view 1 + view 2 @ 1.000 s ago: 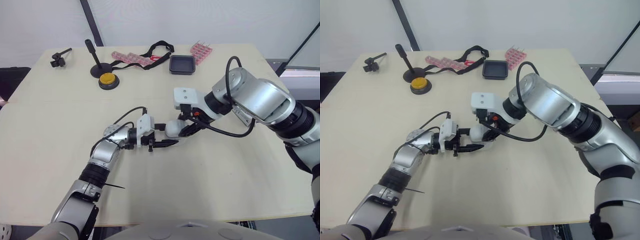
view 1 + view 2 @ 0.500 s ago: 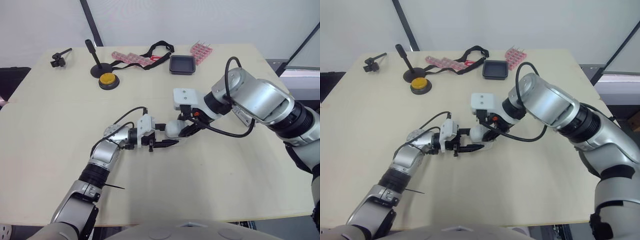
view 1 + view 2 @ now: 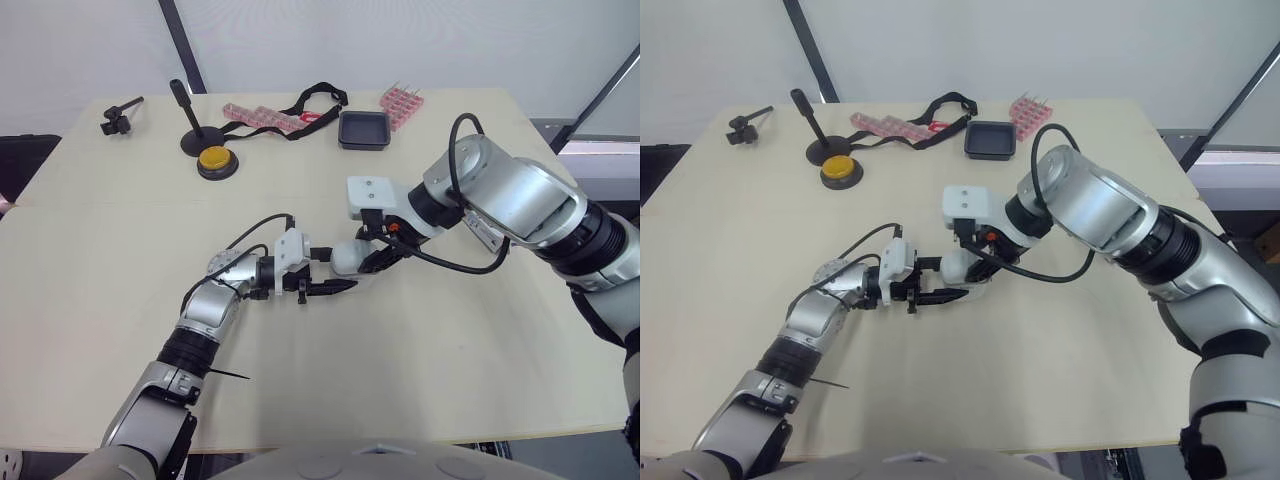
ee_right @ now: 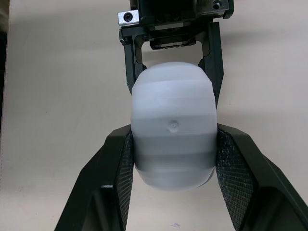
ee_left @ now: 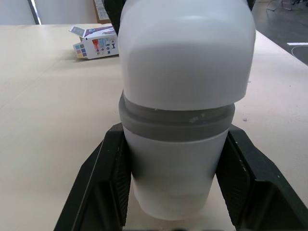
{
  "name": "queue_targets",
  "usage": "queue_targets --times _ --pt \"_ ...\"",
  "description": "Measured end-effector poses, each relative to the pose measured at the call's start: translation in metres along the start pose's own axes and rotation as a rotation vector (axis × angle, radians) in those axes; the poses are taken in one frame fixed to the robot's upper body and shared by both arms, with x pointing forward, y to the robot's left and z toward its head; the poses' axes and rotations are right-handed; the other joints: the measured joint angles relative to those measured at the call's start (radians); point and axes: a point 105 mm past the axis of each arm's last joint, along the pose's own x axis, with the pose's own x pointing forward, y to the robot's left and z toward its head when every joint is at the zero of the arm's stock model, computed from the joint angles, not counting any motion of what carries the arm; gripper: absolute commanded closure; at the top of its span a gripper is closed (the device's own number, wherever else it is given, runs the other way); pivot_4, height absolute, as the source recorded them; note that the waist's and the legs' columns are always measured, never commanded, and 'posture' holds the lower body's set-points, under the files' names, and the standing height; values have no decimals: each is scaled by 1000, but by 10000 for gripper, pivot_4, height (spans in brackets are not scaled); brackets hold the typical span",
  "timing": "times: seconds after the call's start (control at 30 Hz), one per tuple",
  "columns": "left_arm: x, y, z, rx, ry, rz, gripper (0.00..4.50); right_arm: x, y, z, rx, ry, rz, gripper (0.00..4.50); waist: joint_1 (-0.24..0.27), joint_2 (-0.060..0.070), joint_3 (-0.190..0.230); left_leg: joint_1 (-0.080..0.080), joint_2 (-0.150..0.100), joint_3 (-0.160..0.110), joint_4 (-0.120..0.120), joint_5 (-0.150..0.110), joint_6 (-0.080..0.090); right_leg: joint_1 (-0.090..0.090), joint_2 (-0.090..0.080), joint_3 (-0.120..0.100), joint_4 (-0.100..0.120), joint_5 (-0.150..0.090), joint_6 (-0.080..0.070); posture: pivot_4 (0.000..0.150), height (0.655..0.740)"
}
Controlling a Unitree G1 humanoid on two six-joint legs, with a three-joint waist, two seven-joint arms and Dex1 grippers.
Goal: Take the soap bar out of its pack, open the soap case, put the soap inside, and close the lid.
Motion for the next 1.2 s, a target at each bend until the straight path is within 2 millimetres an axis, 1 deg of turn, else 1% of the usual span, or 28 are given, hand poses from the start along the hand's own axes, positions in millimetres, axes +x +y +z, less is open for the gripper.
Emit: queue_targets --times 0.03,0.1,0.13,0.17,0.23,0.3,0.6,0.83,1.07,1.2 --pt "0 0 0 -1 0 1 25530 0 0 0 2 0 0 25495 0 0 0 0 0 0 0 0 0 0 0 0 0 0 0 1500 7291" --pt "0 0 0 -2 0 1 25530 0 0 -1 7 3 6 15325 0 0 0 0 0 0 0 0 0 0 0 0 0 0 0 1500 7291" --pt "0 0 0 -1 0 0 25530 1 0 -4 13 13 7 13138 0 0 0 0 0 0 0 0 0 0 0 0 0 0 0 1500 7291" --pt "-1 -1 0 -5 -1 0 25530 4 -1 -7 31 14 12 9079 -1 -1 -1 0 0 0 0 0 0 0 0 -1 0 0 0 1500 7291" --pt "-1 -2 0 -6 -5 -4 25530 9 -5 -15 62 27 0 2901 0 -1 -1 -1 0 0 0 0 0 0 0 -1 0 0 0 1500 7291" --pt "-2 -3 1 -2 -5 -6 25530 14 -4 -17 70 39 12 2901 -1 0 0 -1 0 0 0 0 0 0 0 -1 0 0 0 1500 7291" --pt "-2 -5 1 -4 -4 -18 25530 17 -3 -13 62 30 11 2901 0 -1 0 -1 0 0 -1 0 0 0 0 -1 -1 0 0 1500 7291" --pt "-2 -5 1 -5 -4 -21 25530 10 -4 -14 80 23 -6 2901 0 -1 0 -1 0 0 -1 0 0 0 0 -1 -1 0 0 1500 7291" --pt "-1 -6 1 -5 -5 -25 25530 11 6 -3 48 7 24 2901 1 -1 0 -1 0 0 -1 0 0 0 0 -1 -1 0 0 1500 7291" --pt "-1 -6 1 -5 -5 -28 25530 7 6 -3 46 1 13 2901 1 -1 0 -1 0 0 -1 0 0 0 0 -1 -1 0 0 1500 7291"
